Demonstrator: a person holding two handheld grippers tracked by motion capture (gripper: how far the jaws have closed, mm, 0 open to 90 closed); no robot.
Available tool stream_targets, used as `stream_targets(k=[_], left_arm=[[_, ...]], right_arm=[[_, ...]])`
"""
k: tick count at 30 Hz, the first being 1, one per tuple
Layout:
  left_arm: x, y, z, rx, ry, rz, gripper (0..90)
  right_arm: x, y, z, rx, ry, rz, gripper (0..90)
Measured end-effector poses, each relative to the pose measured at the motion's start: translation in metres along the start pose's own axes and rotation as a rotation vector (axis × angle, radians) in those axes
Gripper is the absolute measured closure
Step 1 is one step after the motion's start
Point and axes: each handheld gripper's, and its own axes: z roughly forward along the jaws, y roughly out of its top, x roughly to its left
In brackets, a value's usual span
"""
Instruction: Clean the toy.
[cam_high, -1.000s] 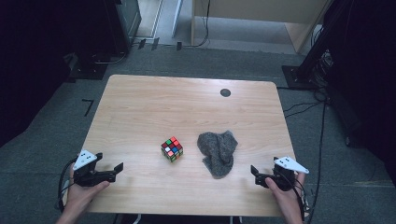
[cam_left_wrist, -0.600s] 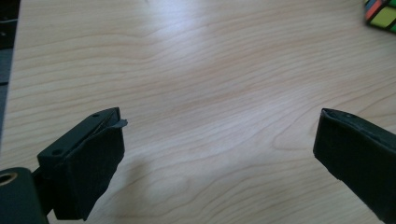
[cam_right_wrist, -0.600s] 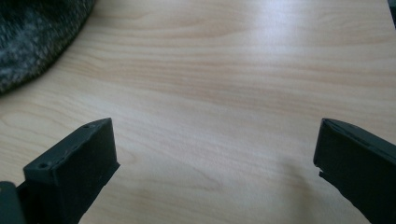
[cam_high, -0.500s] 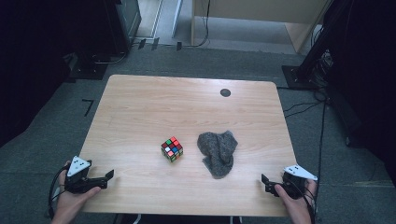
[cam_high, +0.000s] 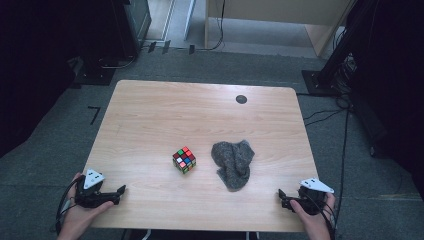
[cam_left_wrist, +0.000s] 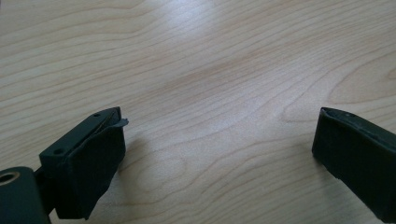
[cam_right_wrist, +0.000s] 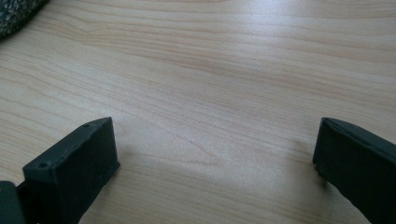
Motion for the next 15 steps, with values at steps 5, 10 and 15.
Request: stream_targets(k=[5, 10, 15], left_arm=[[0.0001, 0.0007, 0.0007, 0.000, 0.006, -0.004, 3.3], [0.0002, 0.0007, 0.0007, 0.000, 0.005, -0.004, 3.3], [0.0002, 0.0007, 0.0007, 0.000, 0.005, -0.005, 3.4]], right_arm=[[0.0000, 0.0000, 0.0000, 0.000, 0.000, 0.000, 0.0], [0.0000, 0.0000, 0.0000, 0.000, 0.000, 0.000, 0.0], [0.0000, 0.0000, 0.0000, 0.000, 0.000, 0.000, 0.0]])
